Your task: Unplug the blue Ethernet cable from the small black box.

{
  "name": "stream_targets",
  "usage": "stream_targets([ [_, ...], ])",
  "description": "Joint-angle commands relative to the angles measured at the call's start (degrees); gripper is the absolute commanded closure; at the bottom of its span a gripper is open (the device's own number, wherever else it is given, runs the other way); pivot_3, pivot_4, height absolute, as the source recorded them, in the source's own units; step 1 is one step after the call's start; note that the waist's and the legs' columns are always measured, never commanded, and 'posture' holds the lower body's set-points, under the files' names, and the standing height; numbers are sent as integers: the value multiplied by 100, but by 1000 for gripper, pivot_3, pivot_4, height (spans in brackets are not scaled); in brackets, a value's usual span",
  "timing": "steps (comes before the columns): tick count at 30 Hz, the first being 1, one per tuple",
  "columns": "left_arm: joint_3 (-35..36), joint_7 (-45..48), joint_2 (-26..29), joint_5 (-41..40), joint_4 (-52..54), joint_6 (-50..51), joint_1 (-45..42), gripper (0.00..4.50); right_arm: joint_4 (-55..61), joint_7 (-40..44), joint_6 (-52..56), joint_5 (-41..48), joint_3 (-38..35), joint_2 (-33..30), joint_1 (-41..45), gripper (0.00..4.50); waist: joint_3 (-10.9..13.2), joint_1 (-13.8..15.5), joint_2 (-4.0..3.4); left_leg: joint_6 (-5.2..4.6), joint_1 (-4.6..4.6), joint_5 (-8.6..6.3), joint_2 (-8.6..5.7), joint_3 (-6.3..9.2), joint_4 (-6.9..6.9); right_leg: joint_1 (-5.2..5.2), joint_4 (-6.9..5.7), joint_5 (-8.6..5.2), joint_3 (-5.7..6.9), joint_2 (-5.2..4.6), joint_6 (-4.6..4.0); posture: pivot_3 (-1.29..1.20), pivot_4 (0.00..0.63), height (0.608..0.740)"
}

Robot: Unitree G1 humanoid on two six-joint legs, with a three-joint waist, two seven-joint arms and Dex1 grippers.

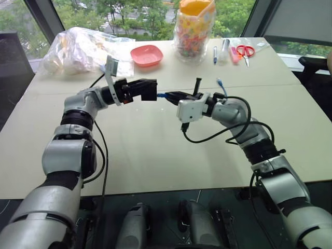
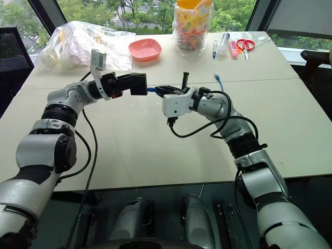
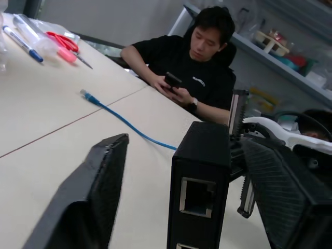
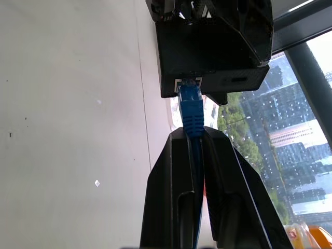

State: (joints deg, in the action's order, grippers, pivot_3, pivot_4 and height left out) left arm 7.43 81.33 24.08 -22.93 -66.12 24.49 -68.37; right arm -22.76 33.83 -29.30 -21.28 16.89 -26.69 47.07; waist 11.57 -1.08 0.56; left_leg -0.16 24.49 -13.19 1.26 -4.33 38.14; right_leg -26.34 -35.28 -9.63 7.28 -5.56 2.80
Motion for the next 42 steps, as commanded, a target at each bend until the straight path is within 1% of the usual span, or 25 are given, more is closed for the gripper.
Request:
stream_targets([
  [1,23,229,-1,140,-61,-111,-294,3013,401,-90,113,50,-158,-87,-17,4500,1,9,1,0,0,0,0,0,0,0,0,0,0,0,0,0,150,740],
  [3,63,308,-4,181,-98,-99,-320,3890,454,-97,163,44,-143,-118,-53,4500,1,16,3,-1,0,0,0,0,1,0,0,0,0,0,0,0,150,740],
  [4,83,325,-5,199,-111,-100,-329,3985,469,-96,192,42,-135,-128,-66,4500,1,16,3,-1,0,0,0,-1,1,0,0,0,-1,0,0,0,150,740],
  [6,129,243,-12,233,-131,-151,-333,3975,498,-25,276,101,-123,-134,-94,4500,1,17,3,-1,0,-1,0,-1,1,0,0,0,-2,0,0,0,150,740],
  [8,169,212,-19,245,-138,-148,-329,3975,556,154,418,350,-152,-101,-142,3711,1,17,3,-2,0,-1,1,-1,1,0,0,0,-2,0,0,0,150,740],
  [9,188,204,-24,243,-133,-143,-317,3975,595,228,483,412,-151,-102,-161,3392,2,16,4,-2,-1,-1,2,0,1,0,0,0,-2,0,0,0,150,740],
  [11,235,206,-23,210,-90,-99,-258,3975,754,212,671,342,-172,-172,-282,2399,2,17,4,-2,0,-1,3,-1,1,0,0,0,-2,0,-1,0,150,740],
  [13,311,214,-7,139,-43,0,-204,3975,1076,279,1207,481,-306,-190,-572,1394,2,21,4,-2,0,-1,3,-1,1,0,0,0,-2,0,-1,0,150,740],
  [14,359,223,7,103,-21,50,-177,3975,1418,477,1820,908,-443,-96,-830,912,1,28,4,-3,0,-2,4,-1,1,0,0,0,-2,0,-1,0,150,740],
  [15,410,229,18,65,0,104,-157,3975,1789,618,2466,1374,-602,39,-1074,912,1,37,6,-3,0,-2,5,-1,1,0,0,0,-2,0,-1,0,150,740],
  [16,489,243,31,7,23,195,-140,3975,2276,599,3356,2106,-857,335,-1321,912,0,39,7,-4,1,-2,15,1,2,1,0,0,-2,0,-1,0,150,740],
  [17,565,253,37,-52,45,290,-129,3975,2717,462,4191,2878,-1148,689,-1496,912,0,38,7,-4,1,-3,16,1,2,1,0,1,-2,0,-2,0,150,740],
  [18,656,262,31,-141,77,416,-115,3975,3109,131,5107,3871,-1554,1142,-1601,912,0,23,7,-5,1,-3,20,0,3,0,-1,2,-3,0,-3,0,150,740],
  [20,846,224,-12,-323,176,640,-76,3975,3627,-323,6439,5472,-2152,1780,-1741,912,0,8,8,-4,-1,-3,31,9,3,-4,-4,16,-8,2,-24,0,150,740],
  [21,931,196,-40,-422,260,761,-49,3975,3792,-507,6903,6055,-2358,2003,-1797,912,1,21,8,-4,-2,-2,38,8,8,-4,-4,28,-8,8,-41,0,150,740],
  [23,1018,257,-114,-623,613,1096,72,3975,3939,-853,7644,7126,-2658,2333,-1881,912,0,30,8,-2,-7,-2,42,11,11,1,-3,26,-7,12,-38,0,150,740],
  [25,1116,231,-202,-876,1010,1491,208,3975,4011,-1107,7909,7692,-2804,2546,-1933,912,0,38,7,-2,-10,-2,44,11,11,2,-1,24,-8,12,-33,0,150,740],
  [29,1122,-29,-413,-1215,1909,2066,596,3975,4000,-1599,7826,7908,-2871,2806,-1926,912,0,42,7,-2,-7,-3,44,9,9,-1,3,23,-9,12,-33,0,150,740],
  [31,1033,-243,-483,-1194,2233,2026,771,3975,4036,-1672,7782,7966,-2839,2828,-1937,912,0,36,7,-2,-6,-3,44,7,9,-1,5,23,-12,13,-33,0,150,740],
  [35,963,-506,-388,-984,2052,1681,785,3975,4309,-1661,7359,7680,-2815,2635,-2078,912,0,36,7,-3,-6,-3,44,5,8,-2,6,22,-15,19,-32,0,150,740],
  [37,938,-396,-281,-1030,2017,1708,770,3975,4086,-1955,6668,6570,-2741,2238,-2071,912,0,36,7,-2,-6,-4,45,5,8,-2,6,22,-15,20,-31,0,150,740],
  [38,900,-332,-228,-1029,2017,1703,774,3975,3960,-1997,6342,5976,-2629,1917,-2094,912,0,35,7,-2,-6,-4,45,3,8,-2,8,22,-15,20,-31,0,150,740],
  [40,810,-219,-147,-993,2017,1685,797,3975,3800,-1910,5853,5179,-2372,1397,-2151,912,0,43,7,-2,-5,-4,43,1,8,-1,14,20,-16,19,-34,0,150,740],
  [42,659,-89,-66,-904,2030,1608,867,3975,3686,-1800,5468,4746,-2282,1065,-2138,912,0,36,7,-2,-2,-5,42,0,6,-4,19,18,-17,18,-35,0,150,740],
])
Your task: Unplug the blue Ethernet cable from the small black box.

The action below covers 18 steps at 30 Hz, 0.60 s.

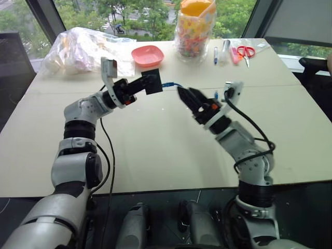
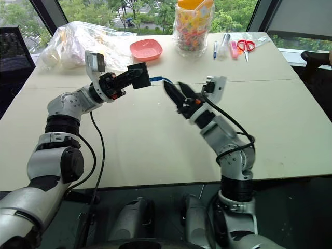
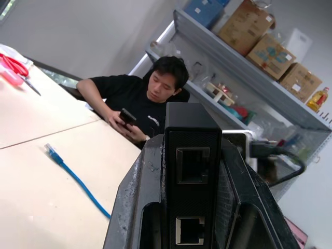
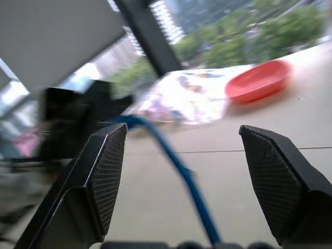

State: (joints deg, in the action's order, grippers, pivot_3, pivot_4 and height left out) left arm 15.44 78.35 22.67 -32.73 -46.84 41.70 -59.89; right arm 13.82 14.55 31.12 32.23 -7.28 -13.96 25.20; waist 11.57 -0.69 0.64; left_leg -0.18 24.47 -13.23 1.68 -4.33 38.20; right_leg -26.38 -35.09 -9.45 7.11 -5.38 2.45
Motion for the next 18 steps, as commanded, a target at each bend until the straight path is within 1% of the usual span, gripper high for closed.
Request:
stream_targets([
  [1,-179,247,103,80,86,-111,29,3975,-14,134,-690,-688,117,-271,80,912,0,-3,0,-1,-1,-1,0,0,-3,0,0,0,0,0,2,0,150,740],
  [2,-197,266,117,75,68,-108,29,3975,-46,134,-757,-715,89,-272,103,912,0,-8,0,-2,0,-1,0,-1,-6,-3,0,0,-1,1,4,0,150,740],
  [4,-219,165,120,160,-37,-285,6,3975,161,302,-553,-348,30,-220,135,912,0,-14,1,-3,1,-1,3,-2,-8,-5,0,0,-3,10,4,0,150,740],
  [7,-85,-118,54,137,-308,-534,-130,3975,776,575,276,966,-19,1,49,912,0,-15,1,-3,-2,-1,12,-2,-8,-6,-2,1,-8,20,3,0,150,740],
  [10,40,-384,-27,104,-583,-761,-269,3975,1105,684,794,1630,68,54,-84,912,0,2,1,-3,-4,-1,19,2,-6,-6,-6,2,-9,28,2,0,150,740],
  [14,33,-493,-187,125,-624,-932,-313,3975,1197,761,1019,1667,444,82,-276,912,-2,17,5,-2,-3,-1,17,2,-3,-1,0,2,-9,21,2,0,150,740],
  [16,46,-403,-220,9,-519,-754,-319,3975,1209,797,1108,1750,551,121,-292,912,-2,12,5,-2,0,-2,13,0,-3,-3,1,2,-9,14,2,0,150,740],
  [18,20,-257,-221,-107,-269,-505,-284,3975,1046,749,1024,1612,649,233,-298,912,-2,8,6,-3,1,-2,13,-1,-3,-3,4,2,-9,14,2,0,150,740],
])
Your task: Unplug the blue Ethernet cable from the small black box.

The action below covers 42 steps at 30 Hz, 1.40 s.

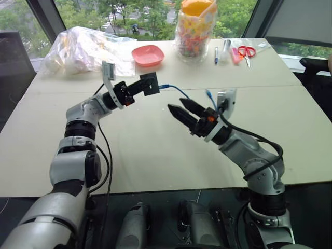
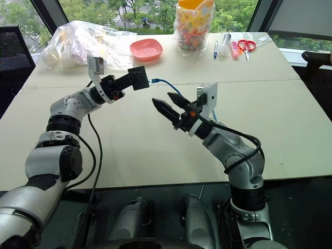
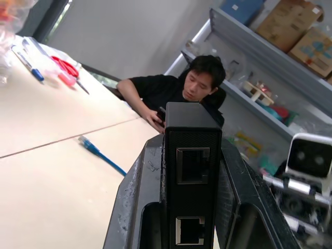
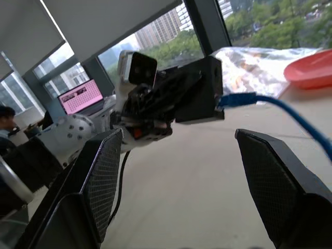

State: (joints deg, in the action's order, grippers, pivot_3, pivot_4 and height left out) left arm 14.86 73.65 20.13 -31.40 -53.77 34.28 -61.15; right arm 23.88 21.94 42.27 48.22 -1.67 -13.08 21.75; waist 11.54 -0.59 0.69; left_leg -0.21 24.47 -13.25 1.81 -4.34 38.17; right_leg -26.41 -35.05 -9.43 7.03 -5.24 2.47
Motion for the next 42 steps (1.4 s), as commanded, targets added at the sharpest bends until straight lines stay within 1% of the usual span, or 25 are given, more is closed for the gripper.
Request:
stream_targets([
  [1,-20,296,39,-216,607,277,-96,3975,-96,-18,-174,-78,104,216,52,912,1,-4,1,0,0,0,0,0,0,-1,0,0,0,1,0,0,150,740],
  [3,-197,421,44,-156,977,317,72,3975,-391,-84,-402,-316,111,356,88,912,1,-13,1,0,0,0,1,1,-1,-1,-1,0,1,3,0,0,150,740],
  [5,-151,460,53,-345,1298,630,210,3975,-771,-188,-624,-365,-69,579,169,912,1,-14,1,0,-2,0,2,0,-2,0,-2,0,0,4,0,0,150,740],
  [10,-36,339,78,-726,1852,1173,461,3975,-1096,-101,-700,193,-509,997,362,912,1,-16,1,0,-3,0,4,0,-1,-2,-5,1,-3,8,0,0,150,740],
  [13,216,163,72,-1016,1823,1423,429,3975,-1033,13,-617,704,-683,1209,397,912,1,-13,1,0,-1,0,4,2,-1,-2,-5,1,-3,9,0,0,150,740],
  [17,252,106,81,-1151,1870,1623,476,3975,-908,67,-449,1028,-620,1274,361,912,1,-11,1,0,-2,0,4,2,-1,-2,-4,1,-3,8,0,0,150,740],
  [24,171,25,-41,-1290,2170,1909,629,3975,-952,28,-454,1027,-471,1343,368,912,1,-13,1,0,-3,0,4,2,-2,-2,-4,1,-3,8,0,0,150,740],
  [30,131,-88,-130,-1370,2400,2007,746,3975,-1029,-78,-538,1167,-632,1521,405,912,1,-12,1,0,-2,0,4,2,-2,-2,-4,1,-3,8,0,0,150,740],
  [36,120,-147,-147,-1415,2447,2043,781,3975,-1022,-71,-508,1187,-638,1500,389,912,1,-12,1,0,-2,0,3,2,-2,-2,-4,0,-3,8,0,0,150,740],
  [37,110,-150,-155,-1416,2454,2043,788,3975,-1030,-68,-506,1183,-634,1497,388,1145,1,-13,1,0,-2,0,3,2,-2,-2,-4,0,-3,8,0,0,150,740],
  [39,98,-171,-175,-1430,2478,2045,806,3975,-1031,-58,-500,1183,-625,1500,383,1814,1,-12,1,0,-2,0,4,2,-2,-2,-4,0,-3,8,-1,0,150,740],
  [42,79,-210,-212,-1449,2516,2055,829,3975,-1040,-11,-447,1124,-532,1472,374,3274,1,-12,1,0,-2,0,4,3,-2,-3,-4,0,-3,8,-1,0,150,740],
])
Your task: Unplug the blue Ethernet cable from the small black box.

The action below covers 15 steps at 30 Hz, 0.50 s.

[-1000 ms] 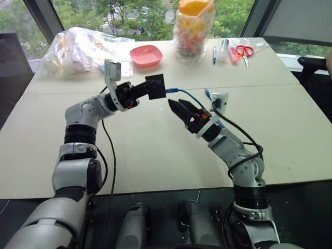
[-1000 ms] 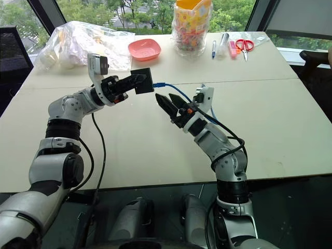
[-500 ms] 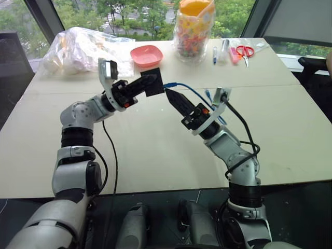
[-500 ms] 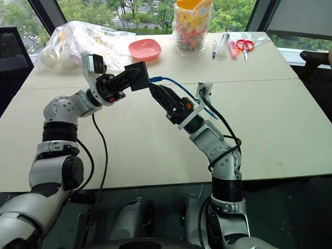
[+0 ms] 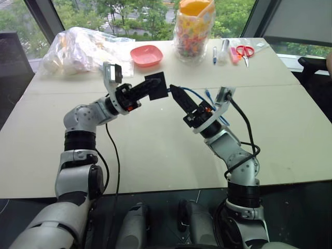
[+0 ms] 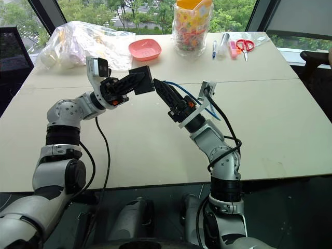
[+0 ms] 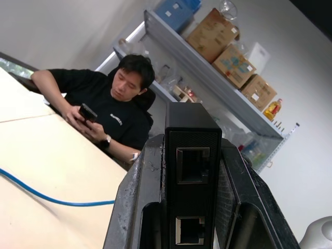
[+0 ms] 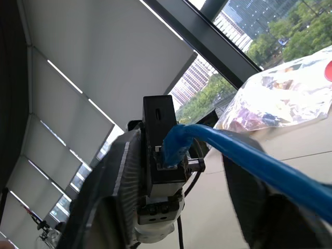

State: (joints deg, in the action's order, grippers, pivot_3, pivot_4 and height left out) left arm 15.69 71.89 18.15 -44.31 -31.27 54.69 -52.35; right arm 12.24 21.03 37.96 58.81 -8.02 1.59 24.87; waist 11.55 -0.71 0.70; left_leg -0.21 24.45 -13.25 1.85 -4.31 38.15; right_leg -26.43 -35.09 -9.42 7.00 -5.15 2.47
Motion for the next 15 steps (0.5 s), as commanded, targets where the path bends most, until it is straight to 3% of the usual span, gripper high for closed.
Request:
stream_targets([
  [1,-7,-46,-18,-161,254,9,-54,3975,117,95,2,45,137,-4,61,3780,0,0,0,0,0,0,0,0,0,0,0,0,0,0,0,0,150,740],
  [2,-8,-57,-19,-162,241,2,-59,3975,114,109,15,36,163,-13,57,4325,0,0,0,0,0,0,0,0,0,0,0,0,0,0,0,0,150,740],
  [3,-10,-67,-19,-165,234,-3,-61,3975,112,120,23,31,179,-20,54,4479,0,0,0,0,0,0,0,0,0,0,0,0,0,0,0,0,150,740],
  [8,3,-104,-3,-161,193,-36,-85,3975,77,97,2,-26,204,-24,47,4479,0,0,0,0,0,0,0,0,0,0,1,0,0,0,0,0,150,740],
  [14,20,-127,1,-171,187,-56,-86,3975,35,118,61,-3,205,-66,58,1883,0,0,0,0,0,0,0,1,0,-1,1,0,0,0,-1,0,150,740],
  [15,24,-130,-1,-173,186,-61,-86,3975,34,102,55,3,202,-64,54,1883,0,0,0,0,0,0,0,1,-1,-1,1,0,0,0,-1,0,150,740],
])
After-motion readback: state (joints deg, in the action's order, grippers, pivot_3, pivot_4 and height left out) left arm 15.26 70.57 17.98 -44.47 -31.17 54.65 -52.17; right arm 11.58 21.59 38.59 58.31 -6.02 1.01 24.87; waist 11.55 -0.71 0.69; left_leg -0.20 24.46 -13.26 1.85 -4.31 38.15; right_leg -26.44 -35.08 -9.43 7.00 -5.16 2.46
